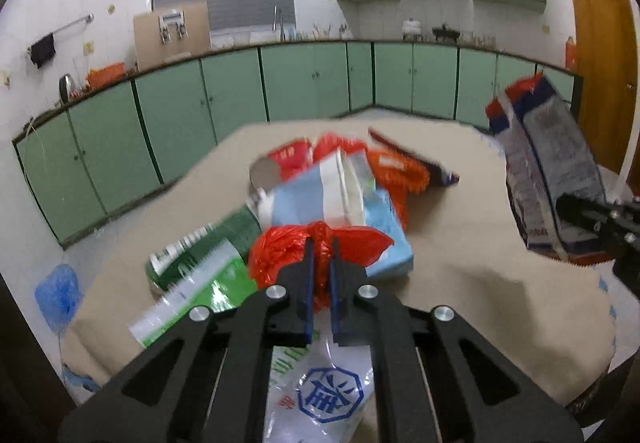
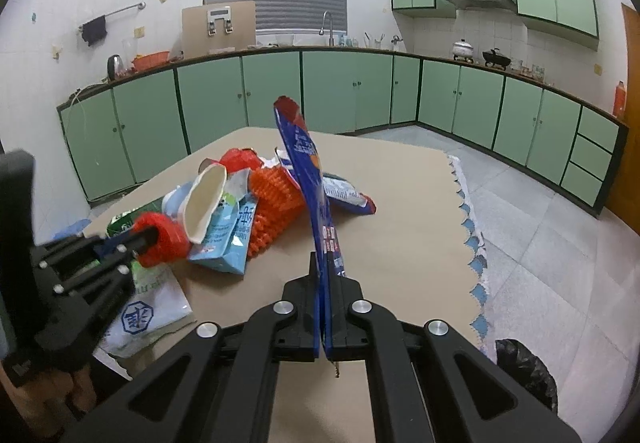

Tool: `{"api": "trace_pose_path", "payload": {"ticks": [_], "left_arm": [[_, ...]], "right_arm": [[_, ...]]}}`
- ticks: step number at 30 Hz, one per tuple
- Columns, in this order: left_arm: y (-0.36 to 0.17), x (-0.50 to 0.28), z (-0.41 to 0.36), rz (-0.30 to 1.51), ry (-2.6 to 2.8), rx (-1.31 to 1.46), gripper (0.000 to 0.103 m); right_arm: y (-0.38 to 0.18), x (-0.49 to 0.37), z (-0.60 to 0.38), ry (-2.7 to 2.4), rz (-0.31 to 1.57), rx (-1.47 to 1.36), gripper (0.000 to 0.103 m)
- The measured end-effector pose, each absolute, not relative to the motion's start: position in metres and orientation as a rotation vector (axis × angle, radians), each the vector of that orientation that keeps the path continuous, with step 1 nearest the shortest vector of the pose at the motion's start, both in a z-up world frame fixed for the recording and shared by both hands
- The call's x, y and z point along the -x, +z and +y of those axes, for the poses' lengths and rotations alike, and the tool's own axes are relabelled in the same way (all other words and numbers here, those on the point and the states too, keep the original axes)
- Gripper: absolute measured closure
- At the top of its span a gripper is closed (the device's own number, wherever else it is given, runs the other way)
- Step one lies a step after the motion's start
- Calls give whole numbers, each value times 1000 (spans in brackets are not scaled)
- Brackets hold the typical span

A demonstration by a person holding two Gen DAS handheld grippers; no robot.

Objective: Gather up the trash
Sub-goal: 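Carry the blue wrapper to the black bin and open the right gripper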

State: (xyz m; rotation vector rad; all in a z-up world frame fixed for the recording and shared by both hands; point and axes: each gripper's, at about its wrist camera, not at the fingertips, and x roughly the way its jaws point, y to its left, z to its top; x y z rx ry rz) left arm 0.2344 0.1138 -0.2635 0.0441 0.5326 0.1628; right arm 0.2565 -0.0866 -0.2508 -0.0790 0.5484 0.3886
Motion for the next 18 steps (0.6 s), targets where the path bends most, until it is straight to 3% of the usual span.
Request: {"api": "trace_pose_path", "payload": {"ticks": [8, 18], "left_arm": [[-221, -216, 99, 447, 111, -53, 100], [-183, -201, 10, 372, -112, -67, 100]], "right_arm": [[-223, -236, -121, 349, 511, 49, 101], [-202, -204, -203, 213, 499, 9, 101]]}}
